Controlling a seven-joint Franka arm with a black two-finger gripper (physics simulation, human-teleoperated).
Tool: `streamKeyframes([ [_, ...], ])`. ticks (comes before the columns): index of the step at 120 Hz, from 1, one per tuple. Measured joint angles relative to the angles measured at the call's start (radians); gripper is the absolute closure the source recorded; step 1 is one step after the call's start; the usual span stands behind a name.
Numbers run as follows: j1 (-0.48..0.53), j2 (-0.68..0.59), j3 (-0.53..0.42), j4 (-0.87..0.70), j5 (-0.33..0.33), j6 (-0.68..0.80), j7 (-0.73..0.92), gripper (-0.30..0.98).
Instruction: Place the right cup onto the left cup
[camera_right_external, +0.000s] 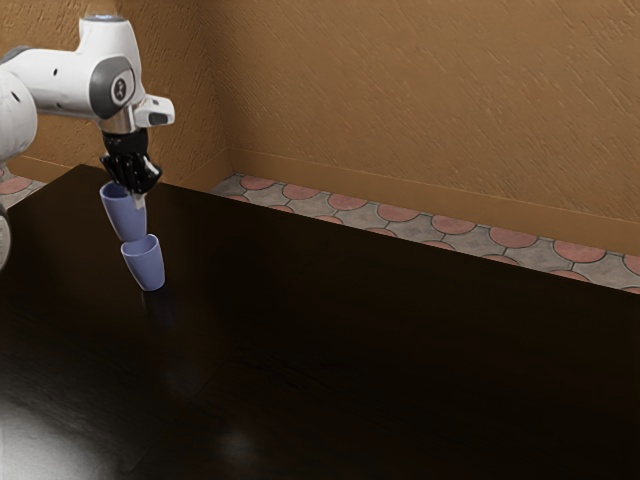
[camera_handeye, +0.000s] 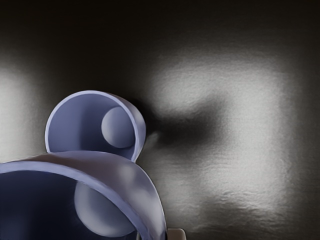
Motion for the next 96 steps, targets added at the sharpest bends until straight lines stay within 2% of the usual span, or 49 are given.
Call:
streamKeyframes([
  [96,0.067,0.151,0.008,0.124,-0.098,0.008,0.106,0.79],
])
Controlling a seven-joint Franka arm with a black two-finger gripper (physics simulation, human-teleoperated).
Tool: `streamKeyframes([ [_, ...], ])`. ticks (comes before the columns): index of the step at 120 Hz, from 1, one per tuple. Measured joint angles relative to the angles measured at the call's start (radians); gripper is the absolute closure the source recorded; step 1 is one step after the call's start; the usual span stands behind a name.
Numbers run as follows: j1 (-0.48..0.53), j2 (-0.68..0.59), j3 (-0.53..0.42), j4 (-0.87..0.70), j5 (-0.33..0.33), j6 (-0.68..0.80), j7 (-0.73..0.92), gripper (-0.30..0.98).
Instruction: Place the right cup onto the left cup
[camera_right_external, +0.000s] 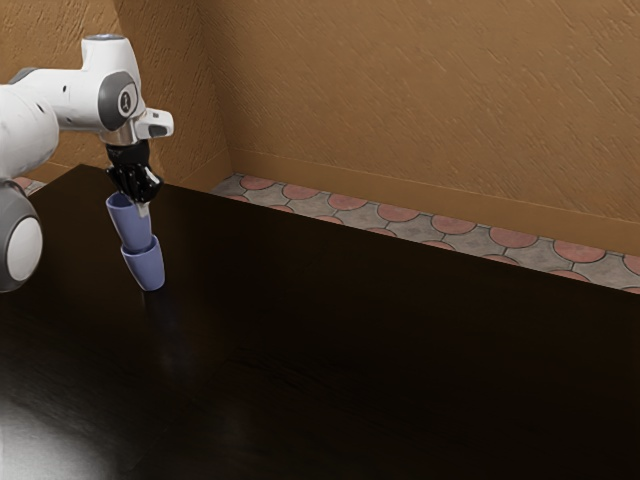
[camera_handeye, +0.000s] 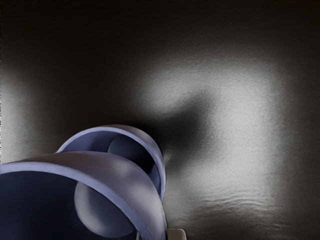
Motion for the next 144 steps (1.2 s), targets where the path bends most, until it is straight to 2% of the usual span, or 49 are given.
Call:
streamKeyframes([
  [63,0.031,0.084,-0.001,0.029,-0.052,0.002,0.054,0.78],
  [87,0.031,0.082,-0.003,0.029,-0.071,-0.016,0.062,0.46],
  [99,0.028,0.072,-0.001,0.039,-0.077,-0.034,0.064,0.35],
  [118,0.014,0.021,-0.001,0.043,-0.078,-0.064,0.062,0.25],
  [144,-0.032,-0.108,-0.009,0.012,-0.055,-0.097,0.049,0.18],
])
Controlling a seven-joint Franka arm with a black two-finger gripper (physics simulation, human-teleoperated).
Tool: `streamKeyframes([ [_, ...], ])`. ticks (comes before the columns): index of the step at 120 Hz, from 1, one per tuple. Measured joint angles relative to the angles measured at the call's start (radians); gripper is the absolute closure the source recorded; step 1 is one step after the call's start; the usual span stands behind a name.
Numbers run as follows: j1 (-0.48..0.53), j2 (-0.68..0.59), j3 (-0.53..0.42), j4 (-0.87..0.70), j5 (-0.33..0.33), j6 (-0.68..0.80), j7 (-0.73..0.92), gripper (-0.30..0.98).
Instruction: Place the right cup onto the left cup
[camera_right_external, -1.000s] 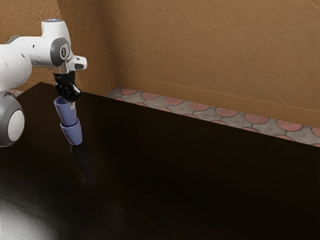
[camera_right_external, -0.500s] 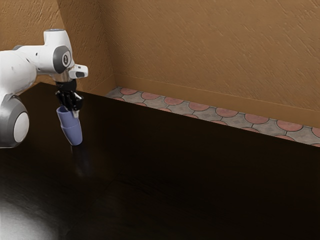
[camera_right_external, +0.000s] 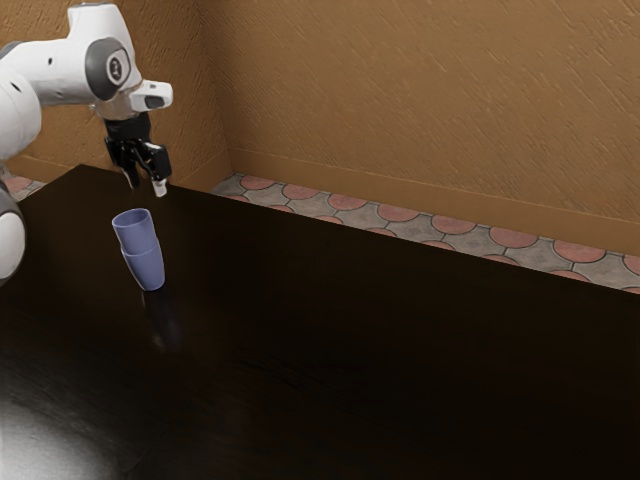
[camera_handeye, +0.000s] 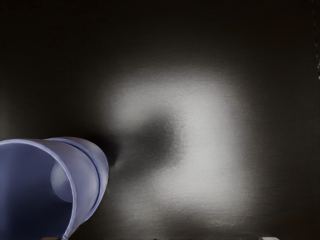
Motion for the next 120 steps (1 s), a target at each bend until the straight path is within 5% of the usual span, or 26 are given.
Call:
streamKeyframes([
  [58,-0.230,-0.355,-0.048,-0.326,0.119,-0.046,-0.100,0.02],
  [120,-0.346,-0.411,-0.083,-0.372,0.157,-0.086,-0.250,0.00],
])
